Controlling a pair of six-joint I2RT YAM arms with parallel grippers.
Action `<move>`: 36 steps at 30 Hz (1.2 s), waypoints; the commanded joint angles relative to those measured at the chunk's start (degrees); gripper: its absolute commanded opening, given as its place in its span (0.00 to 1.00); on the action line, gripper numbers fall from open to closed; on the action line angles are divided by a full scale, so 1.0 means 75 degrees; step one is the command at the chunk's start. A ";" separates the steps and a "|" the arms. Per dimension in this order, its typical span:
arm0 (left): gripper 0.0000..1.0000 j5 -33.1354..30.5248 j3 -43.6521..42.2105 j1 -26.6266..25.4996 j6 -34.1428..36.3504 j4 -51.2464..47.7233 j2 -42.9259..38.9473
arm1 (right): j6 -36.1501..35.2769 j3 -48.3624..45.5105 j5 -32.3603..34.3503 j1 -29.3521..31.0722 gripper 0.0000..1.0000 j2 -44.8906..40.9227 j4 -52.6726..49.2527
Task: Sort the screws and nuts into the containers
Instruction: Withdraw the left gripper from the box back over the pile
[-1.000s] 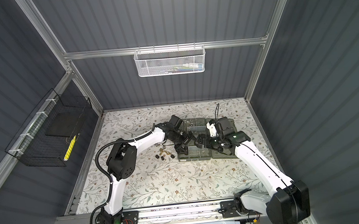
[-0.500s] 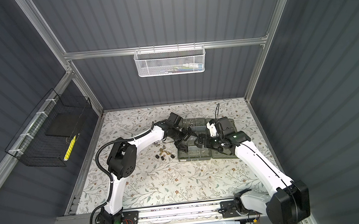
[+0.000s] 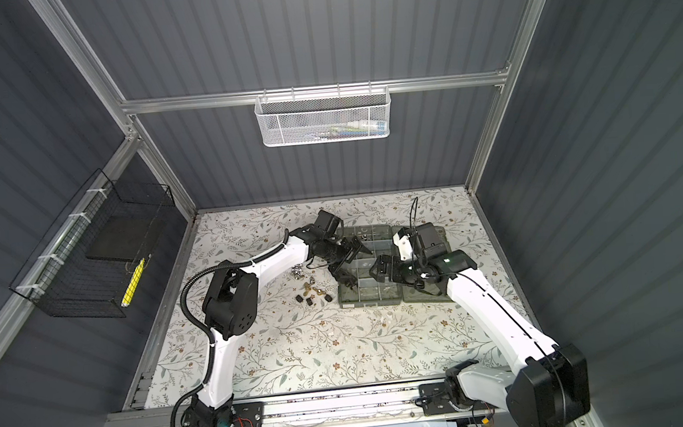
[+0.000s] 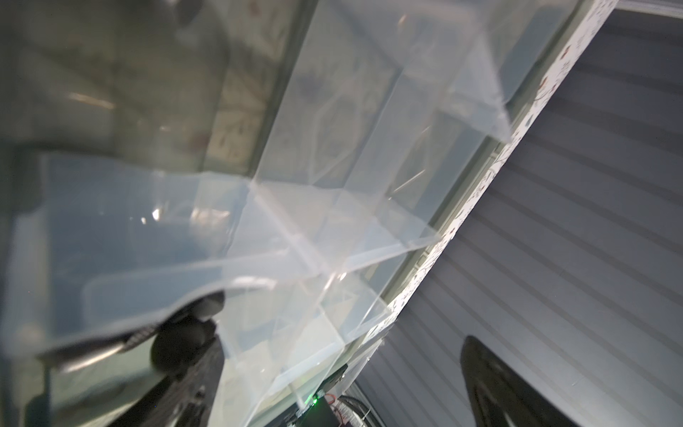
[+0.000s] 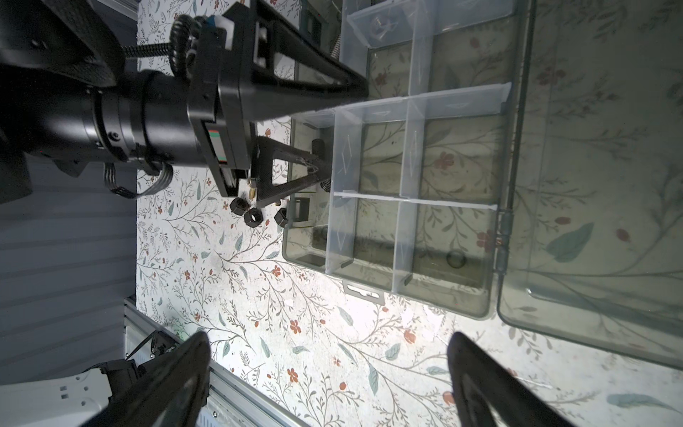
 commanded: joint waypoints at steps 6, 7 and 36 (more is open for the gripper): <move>1.00 -0.0091 0.0257 0.0057 -0.0008 -0.0075 0.0348 | -0.0041 -0.0061 -0.0025 -0.0042 0.99 -0.0056 0.0033; 1.00 -0.0103 0.0228 0.0057 0.0020 -0.0079 0.0310 | -0.0035 -0.0066 -0.0014 -0.0050 0.99 -0.0061 0.0017; 1.00 -0.1597 -0.0858 0.1827 0.3247 -0.3382 -0.2387 | -0.0367 0.0609 -0.0413 0.0819 0.99 0.0847 0.0014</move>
